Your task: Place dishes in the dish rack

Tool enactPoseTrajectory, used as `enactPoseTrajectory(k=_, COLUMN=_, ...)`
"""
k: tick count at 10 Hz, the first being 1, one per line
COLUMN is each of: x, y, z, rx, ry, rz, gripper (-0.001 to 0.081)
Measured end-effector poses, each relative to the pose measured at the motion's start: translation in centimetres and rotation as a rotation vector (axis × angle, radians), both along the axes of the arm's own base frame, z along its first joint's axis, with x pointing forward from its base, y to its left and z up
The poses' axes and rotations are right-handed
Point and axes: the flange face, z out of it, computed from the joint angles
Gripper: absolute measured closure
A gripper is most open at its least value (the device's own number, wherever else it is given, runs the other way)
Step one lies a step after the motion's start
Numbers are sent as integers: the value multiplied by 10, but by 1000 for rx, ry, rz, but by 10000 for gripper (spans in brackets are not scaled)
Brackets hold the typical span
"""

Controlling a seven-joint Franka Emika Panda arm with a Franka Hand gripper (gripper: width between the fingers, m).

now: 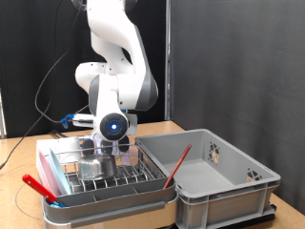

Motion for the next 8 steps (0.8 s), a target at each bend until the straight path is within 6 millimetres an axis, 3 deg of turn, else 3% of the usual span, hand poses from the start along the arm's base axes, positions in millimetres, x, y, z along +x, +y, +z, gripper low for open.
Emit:
enactPoseTrajectory(k=2, x=5, y=-1, z=7, rx=-9, ry=-39, rz=3, gripper=287)
enactPoseTrajectory(k=3, x=7, y=-2, z=14, rx=-11, ry=-61, rz=7, gripper=70)
enactPoseTrajectory(k=4, x=10, y=-2, z=25, rx=-5, ry=-85, rz=14, gripper=70)
enactPoseTrajectory(k=5, x=14, y=-3, z=39, rx=11, ry=-111, rz=24, gripper=9)
enactPoseTrajectory(k=8, x=24, y=-2, z=84, rx=78, ry=-190, rz=51, gripper=-2)
